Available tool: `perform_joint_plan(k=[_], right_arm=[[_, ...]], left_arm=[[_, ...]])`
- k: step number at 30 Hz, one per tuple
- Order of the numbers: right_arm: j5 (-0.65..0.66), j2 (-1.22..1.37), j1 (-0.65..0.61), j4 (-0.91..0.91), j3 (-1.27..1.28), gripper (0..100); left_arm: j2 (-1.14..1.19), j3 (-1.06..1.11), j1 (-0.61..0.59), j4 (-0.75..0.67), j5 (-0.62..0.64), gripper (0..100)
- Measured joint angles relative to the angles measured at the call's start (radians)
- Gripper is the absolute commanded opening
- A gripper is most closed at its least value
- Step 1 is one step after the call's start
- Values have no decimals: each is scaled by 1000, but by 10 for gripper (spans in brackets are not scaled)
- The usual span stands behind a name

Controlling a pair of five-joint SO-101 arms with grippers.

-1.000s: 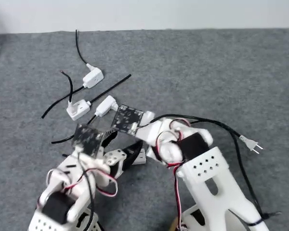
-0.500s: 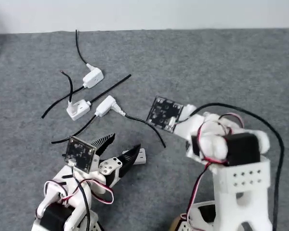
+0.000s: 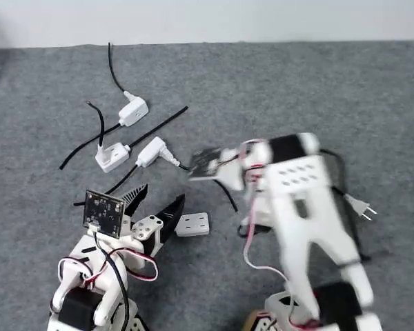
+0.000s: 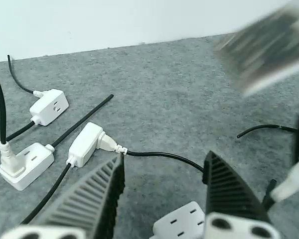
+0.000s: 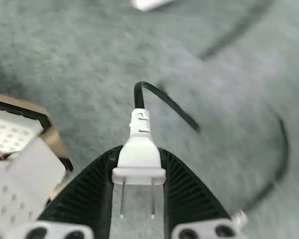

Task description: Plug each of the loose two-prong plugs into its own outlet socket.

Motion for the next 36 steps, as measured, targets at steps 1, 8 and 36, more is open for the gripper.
perform_joint_plan(k=[1,8,36], right_arm=[[-23,23,-32,-41,17,8],[-160,149,-239,-299,170,8],[-430,178,-460,-388,72,230]], left_arm=[[0,0,0,0,0,249],[0,3,-3,0,0,249],[-6,-69,-425,181,-193,247]])
